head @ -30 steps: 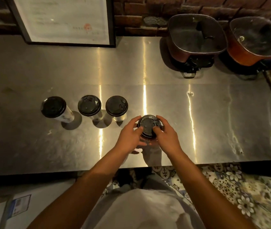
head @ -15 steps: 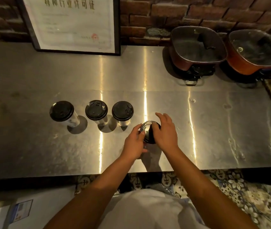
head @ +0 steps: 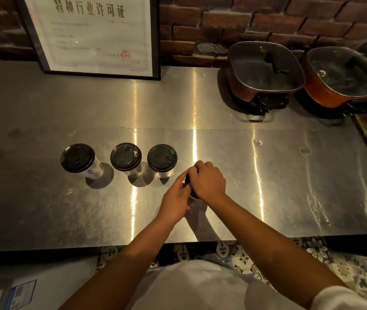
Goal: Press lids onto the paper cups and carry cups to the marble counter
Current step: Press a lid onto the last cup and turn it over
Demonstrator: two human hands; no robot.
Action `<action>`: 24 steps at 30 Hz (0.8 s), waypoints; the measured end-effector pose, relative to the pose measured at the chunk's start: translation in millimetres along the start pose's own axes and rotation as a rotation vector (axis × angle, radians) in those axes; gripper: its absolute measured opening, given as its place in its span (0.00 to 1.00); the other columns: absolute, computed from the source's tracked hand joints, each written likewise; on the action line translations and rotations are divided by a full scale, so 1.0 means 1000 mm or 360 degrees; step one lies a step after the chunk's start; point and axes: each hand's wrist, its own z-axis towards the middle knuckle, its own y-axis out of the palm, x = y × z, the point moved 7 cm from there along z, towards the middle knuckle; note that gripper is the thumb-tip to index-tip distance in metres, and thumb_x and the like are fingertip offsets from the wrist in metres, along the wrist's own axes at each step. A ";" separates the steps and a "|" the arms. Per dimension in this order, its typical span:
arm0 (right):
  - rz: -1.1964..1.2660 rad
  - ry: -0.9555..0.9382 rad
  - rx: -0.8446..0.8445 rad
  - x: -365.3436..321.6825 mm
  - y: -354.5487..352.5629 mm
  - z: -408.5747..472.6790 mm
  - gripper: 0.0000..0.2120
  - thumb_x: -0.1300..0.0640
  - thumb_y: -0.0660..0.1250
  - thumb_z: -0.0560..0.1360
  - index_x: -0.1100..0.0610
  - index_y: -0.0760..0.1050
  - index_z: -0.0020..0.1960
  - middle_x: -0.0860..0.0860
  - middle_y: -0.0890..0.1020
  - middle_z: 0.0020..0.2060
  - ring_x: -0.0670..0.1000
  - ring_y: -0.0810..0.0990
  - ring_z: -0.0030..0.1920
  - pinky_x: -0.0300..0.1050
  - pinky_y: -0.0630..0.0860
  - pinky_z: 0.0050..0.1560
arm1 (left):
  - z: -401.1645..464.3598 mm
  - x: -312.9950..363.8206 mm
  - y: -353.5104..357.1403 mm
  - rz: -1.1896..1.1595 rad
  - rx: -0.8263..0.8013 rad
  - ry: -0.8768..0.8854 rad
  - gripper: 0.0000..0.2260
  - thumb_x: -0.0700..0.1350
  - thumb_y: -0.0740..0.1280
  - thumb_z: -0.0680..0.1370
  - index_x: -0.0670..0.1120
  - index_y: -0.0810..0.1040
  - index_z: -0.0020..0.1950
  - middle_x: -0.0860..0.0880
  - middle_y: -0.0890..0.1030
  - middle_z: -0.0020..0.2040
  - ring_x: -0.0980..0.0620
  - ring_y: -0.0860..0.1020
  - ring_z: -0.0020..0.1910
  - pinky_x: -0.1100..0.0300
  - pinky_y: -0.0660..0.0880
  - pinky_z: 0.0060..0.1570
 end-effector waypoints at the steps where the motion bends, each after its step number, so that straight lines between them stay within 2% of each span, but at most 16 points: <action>1: -0.0015 -0.0020 0.0022 -0.001 0.001 0.000 0.19 0.47 0.52 0.82 0.54 0.79 0.59 0.54 0.80 0.52 0.56 0.79 0.50 0.47 0.71 0.44 | 0.001 0.000 -0.001 -0.0006 0.0003 -0.0001 0.21 0.49 0.59 0.85 0.62 0.64 0.77 0.60 0.81 0.53 0.53 0.85 0.47 0.54 0.83 0.47; 6: -0.0068 -0.0113 0.0074 0.008 0.005 -0.001 0.22 0.44 0.49 0.84 0.53 0.78 0.54 0.53 0.80 0.46 0.55 0.80 0.45 0.46 0.70 0.40 | -0.003 0.001 0.003 -0.0027 -0.0021 0.0002 0.21 0.49 0.59 0.85 0.62 0.63 0.78 0.56 0.81 0.54 0.50 0.84 0.47 0.63 0.82 0.40; 8: -0.0056 -0.0170 -0.0090 0.010 0.008 0.005 0.22 0.43 0.49 0.83 0.54 0.77 0.53 0.54 0.80 0.46 0.56 0.80 0.46 0.47 0.71 0.41 | -0.005 0.000 0.006 -0.0088 0.0005 -0.0010 0.21 0.49 0.59 0.85 0.62 0.63 0.78 0.51 0.81 0.59 0.49 0.84 0.47 0.65 0.80 0.37; 10: -0.0013 -0.0121 -0.0387 0.011 0.012 0.016 0.22 0.43 0.50 0.84 0.57 0.76 0.55 0.56 0.81 0.47 0.57 0.79 0.47 0.49 0.73 0.45 | -0.006 -0.002 0.008 -0.0138 0.0026 -0.0031 0.21 0.48 0.59 0.85 0.61 0.63 0.78 0.48 0.79 0.65 0.49 0.83 0.48 0.68 0.77 0.33; 12: 0.0031 -0.0061 -0.0588 0.010 0.013 0.021 0.21 0.45 0.50 0.84 0.58 0.76 0.56 0.57 0.81 0.48 0.57 0.79 0.47 0.50 0.74 0.47 | -0.006 -0.004 0.008 -0.0140 0.0025 -0.0049 0.21 0.49 0.58 0.85 0.61 0.62 0.78 0.44 0.78 0.67 0.51 0.82 0.47 0.70 0.76 0.32; 13: 0.0022 -0.0047 -0.0556 0.009 0.013 0.022 0.20 0.46 0.51 0.84 0.57 0.76 0.53 0.56 0.81 0.47 0.57 0.79 0.46 0.49 0.73 0.46 | -0.006 -0.004 0.009 -0.0136 0.0019 -0.0043 0.21 0.49 0.58 0.85 0.61 0.62 0.79 0.43 0.78 0.67 0.51 0.82 0.47 0.70 0.75 0.32; 15: -0.0055 -0.0061 -0.0175 0.009 0.011 0.011 0.18 0.47 0.51 0.83 0.56 0.75 0.49 0.54 0.79 0.44 0.56 0.78 0.43 0.48 0.72 0.40 | -0.004 -0.006 0.008 -0.0112 0.0017 -0.0014 0.21 0.49 0.58 0.85 0.62 0.62 0.78 0.46 0.78 0.68 0.52 0.82 0.48 0.69 0.77 0.34; 17: -0.0095 -0.0065 0.0128 0.007 0.006 -0.003 0.18 0.47 0.52 0.83 0.56 0.76 0.50 0.53 0.78 0.44 0.55 0.78 0.42 0.49 0.74 0.38 | -0.003 -0.007 0.007 -0.0091 0.0034 -0.0004 0.21 0.50 0.58 0.85 0.63 0.62 0.78 0.50 0.78 0.68 0.53 0.83 0.52 0.67 0.79 0.38; 20: -0.0086 -0.0101 0.0108 0.008 0.008 0.000 0.18 0.47 0.52 0.84 0.55 0.77 0.52 0.54 0.79 0.44 0.54 0.78 0.41 0.49 0.76 0.39 | -0.004 -0.008 0.007 -0.0096 0.0030 -0.0022 0.21 0.51 0.58 0.85 0.64 0.63 0.77 0.51 0.77 0.69 0.51 0.82 0.56 0.67 0.80 0.39; 24: -0.0068 -0.0120 0.0035 0.007 0.003 0.004 0.19 0.46 0.51 0.84 0.55 0.76 0.51 0.54 0.78 0.44 0.53 0.77 0.40 0.46 0.72 0.39 | -0.004 -0.006 0.007 -0.0126 0.0031 -0.0045 0.21 0.51 0.59 0.85 0.61 0.63 0.78 0.51 0.78 0.66 0.51 0.83 0.51 0.67 0.79 0.36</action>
